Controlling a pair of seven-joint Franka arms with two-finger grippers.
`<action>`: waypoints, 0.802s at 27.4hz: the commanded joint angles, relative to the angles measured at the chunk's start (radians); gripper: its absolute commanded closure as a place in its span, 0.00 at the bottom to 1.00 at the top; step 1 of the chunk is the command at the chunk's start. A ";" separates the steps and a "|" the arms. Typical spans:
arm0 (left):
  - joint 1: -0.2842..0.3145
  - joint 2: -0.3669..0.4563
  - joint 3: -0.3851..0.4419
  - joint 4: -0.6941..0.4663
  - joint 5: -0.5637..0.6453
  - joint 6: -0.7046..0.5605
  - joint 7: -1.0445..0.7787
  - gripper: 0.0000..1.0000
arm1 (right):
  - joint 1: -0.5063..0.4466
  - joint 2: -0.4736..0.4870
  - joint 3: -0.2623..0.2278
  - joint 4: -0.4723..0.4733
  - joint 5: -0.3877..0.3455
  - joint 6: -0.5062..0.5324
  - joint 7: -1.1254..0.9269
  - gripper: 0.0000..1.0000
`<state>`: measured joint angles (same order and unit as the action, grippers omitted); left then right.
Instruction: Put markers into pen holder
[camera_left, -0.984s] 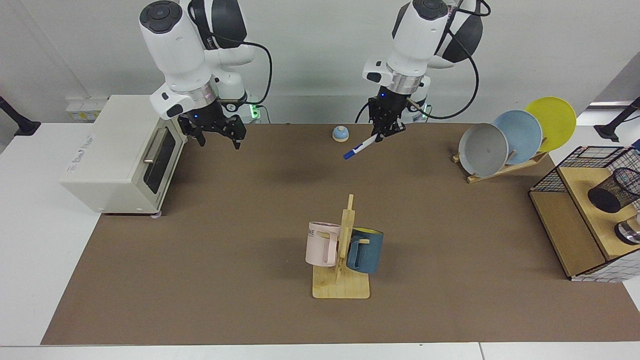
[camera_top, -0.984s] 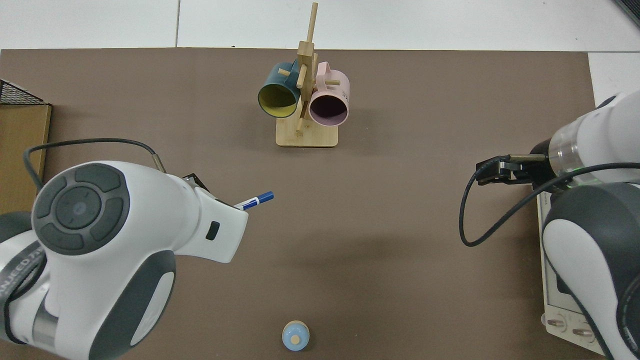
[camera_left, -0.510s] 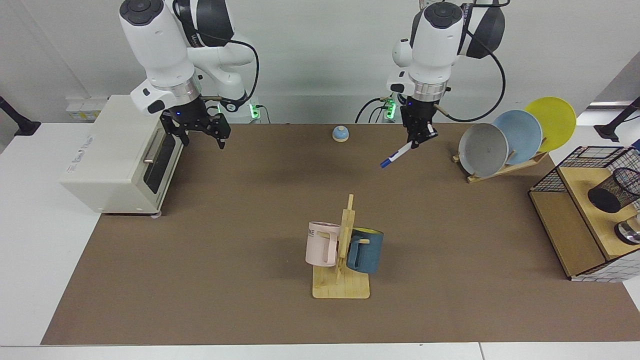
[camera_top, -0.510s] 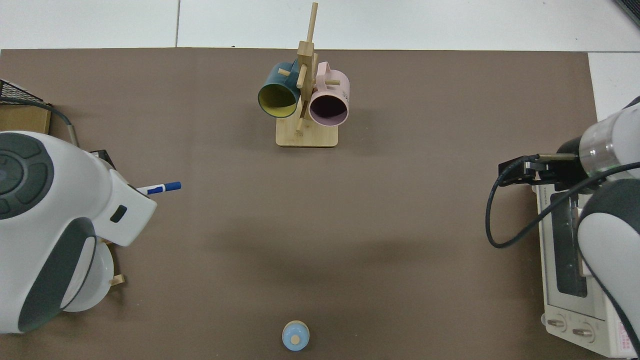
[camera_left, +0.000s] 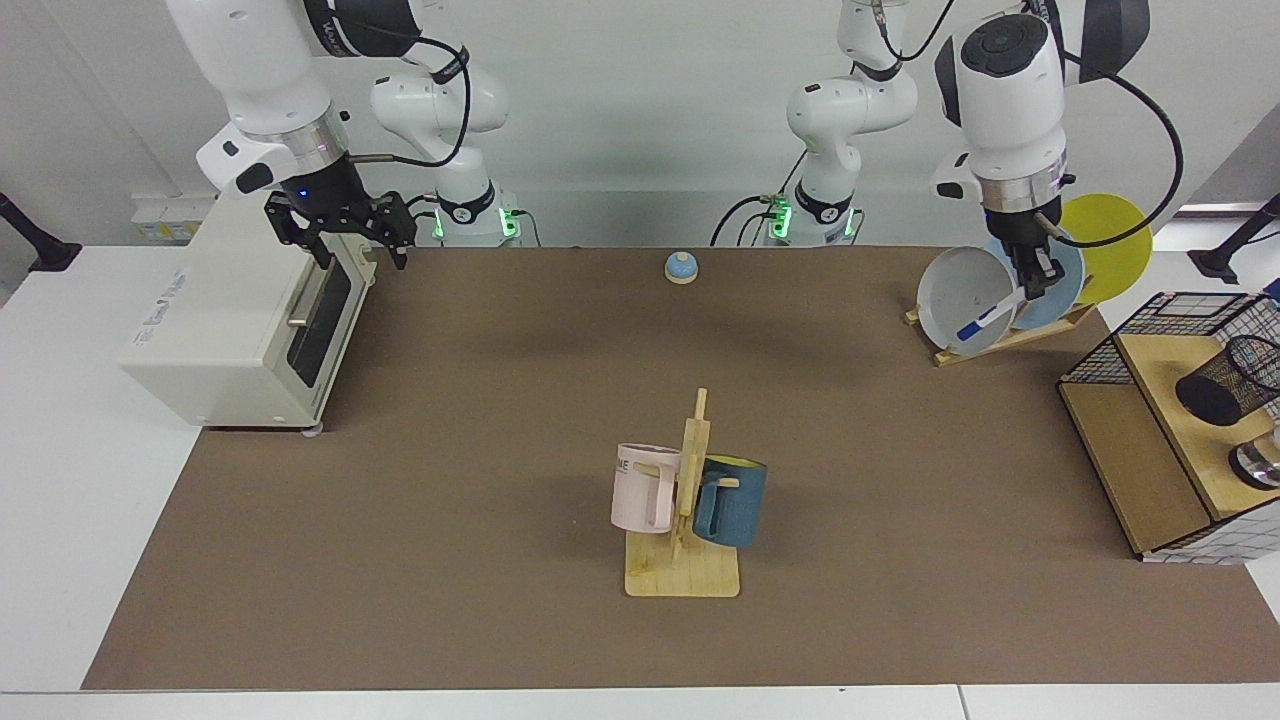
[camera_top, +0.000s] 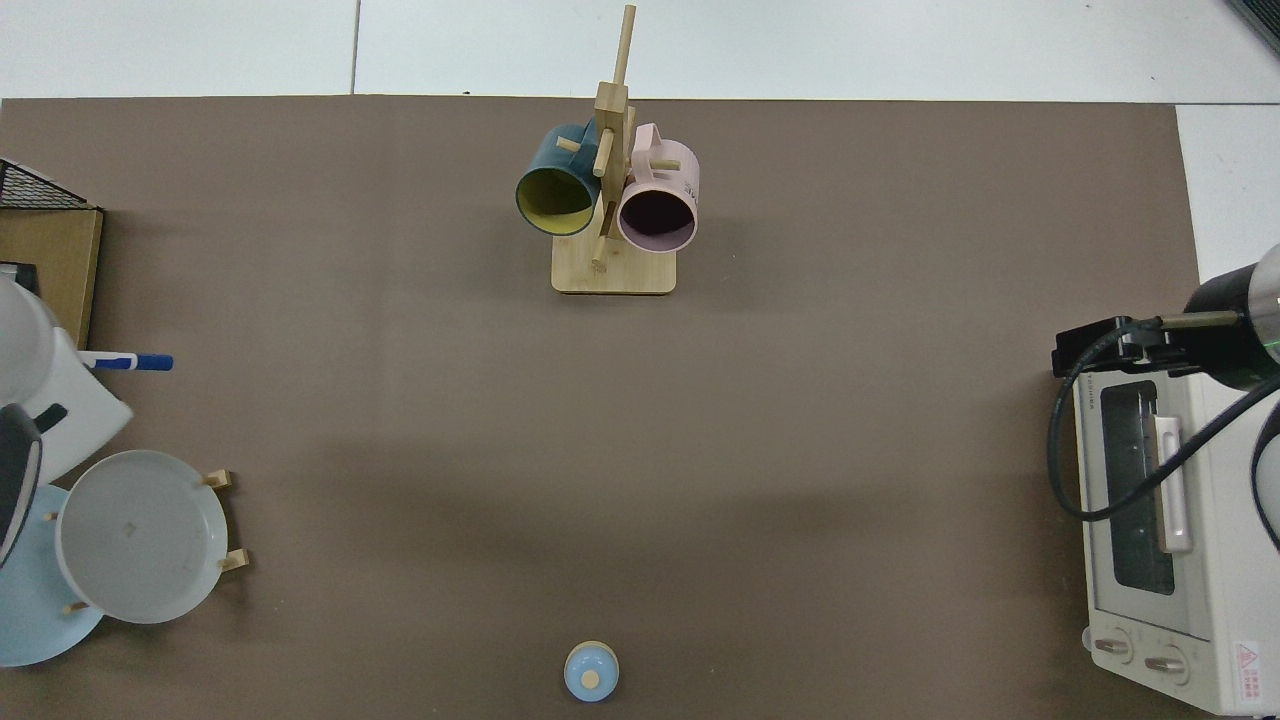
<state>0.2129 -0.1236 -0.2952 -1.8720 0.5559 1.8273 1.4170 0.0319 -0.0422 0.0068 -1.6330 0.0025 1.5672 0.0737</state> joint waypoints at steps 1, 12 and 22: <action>0.068 0.030 -0.010 0.037 0.077 0.072 0.149 1.00 | -0.013 -0.019 0.012 -0.021 -0.002 -0.006 -0.023 0.00; 0.220 0.090 -0.010 0.097 0.148 0.268 0.394 1.00 | -0.013 -0.019 0.012 -0.021 -0.002 -0.006 -0.023 0.00; 0.316 0.150 -0.010 0.171 0.196 0.418 0.598 1.00 | -0.013 -0.019 0.012 -0.021 -0.002 -0.006 -0.023 0.00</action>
<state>0.4819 -0.0118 -0.2925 -1.7475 0.7141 2.1864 1.9420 0.0320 -0.0422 0.0091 -1.6334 0.0025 1.5672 0.0737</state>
